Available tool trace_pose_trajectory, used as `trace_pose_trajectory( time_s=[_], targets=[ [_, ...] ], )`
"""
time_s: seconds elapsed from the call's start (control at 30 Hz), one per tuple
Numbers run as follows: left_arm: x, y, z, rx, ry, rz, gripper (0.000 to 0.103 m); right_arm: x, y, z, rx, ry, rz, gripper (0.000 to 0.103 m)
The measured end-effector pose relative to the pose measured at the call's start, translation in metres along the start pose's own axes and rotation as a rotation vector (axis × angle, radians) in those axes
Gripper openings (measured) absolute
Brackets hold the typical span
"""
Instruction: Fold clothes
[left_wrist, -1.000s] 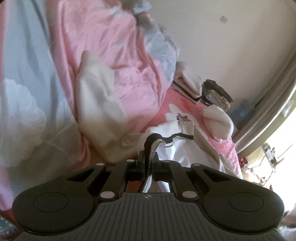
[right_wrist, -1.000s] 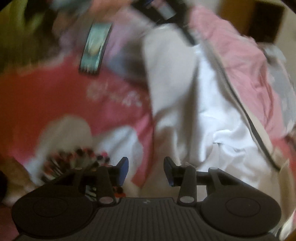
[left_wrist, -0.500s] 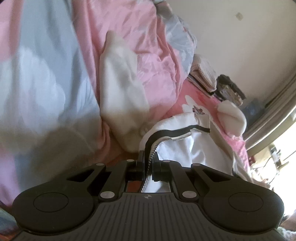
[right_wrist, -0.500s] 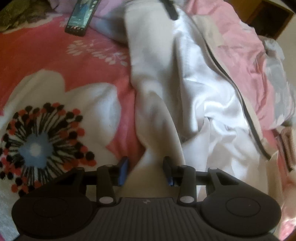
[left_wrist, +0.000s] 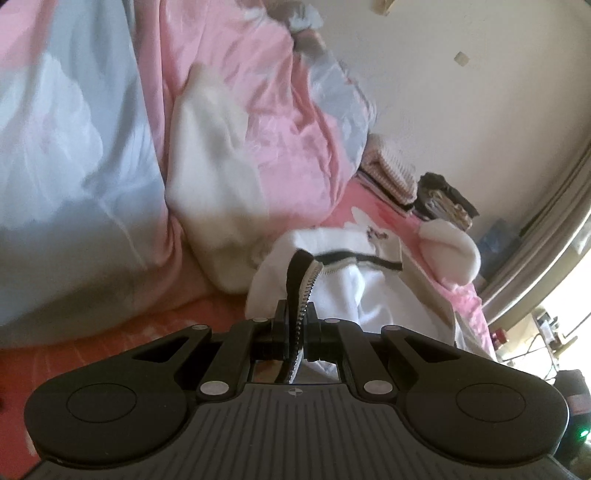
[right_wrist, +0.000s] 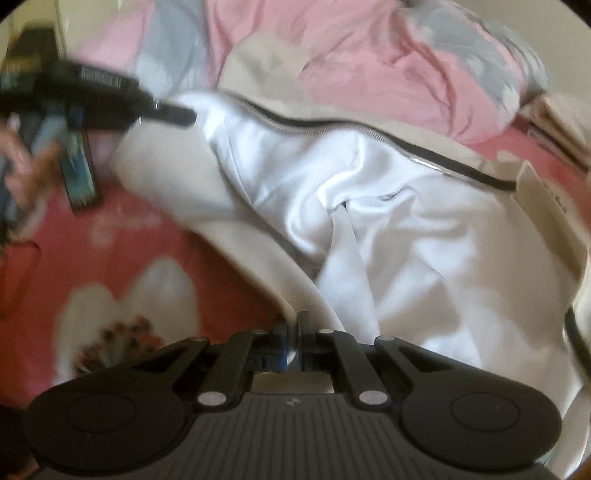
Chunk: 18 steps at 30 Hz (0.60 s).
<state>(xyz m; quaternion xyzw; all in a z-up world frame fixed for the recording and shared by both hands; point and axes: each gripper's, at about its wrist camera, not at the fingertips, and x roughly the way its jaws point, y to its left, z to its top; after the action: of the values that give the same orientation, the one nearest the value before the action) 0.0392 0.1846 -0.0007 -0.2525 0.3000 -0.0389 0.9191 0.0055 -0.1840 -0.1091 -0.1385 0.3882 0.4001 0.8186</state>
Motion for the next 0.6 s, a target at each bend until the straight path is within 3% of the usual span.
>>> trace_pose_trajectory(
  time_s=[0.13, 0.43, 0.6],
  targets=[
    [-0.015, -0.003, 0.008, 0.062, -0.016, 0.031, 0.004, -0.026, 0.008, 0.001, 0.019, 0.0, 0.105, 0.003],
    [-0.006, 0.019, 0.001, 0.085, 0.039, 0.134, 0.004, -0.017, 0.069, -0.022, -0.188, 0.136, 0.3, 0.003],
    [0.01, 0.034, -0.017, 0.136, 0.078, 0.24, 0.004, -0.012, 0.08, -0.031, -0.214, 0.171, 0.328, 0.004]
  ],
)
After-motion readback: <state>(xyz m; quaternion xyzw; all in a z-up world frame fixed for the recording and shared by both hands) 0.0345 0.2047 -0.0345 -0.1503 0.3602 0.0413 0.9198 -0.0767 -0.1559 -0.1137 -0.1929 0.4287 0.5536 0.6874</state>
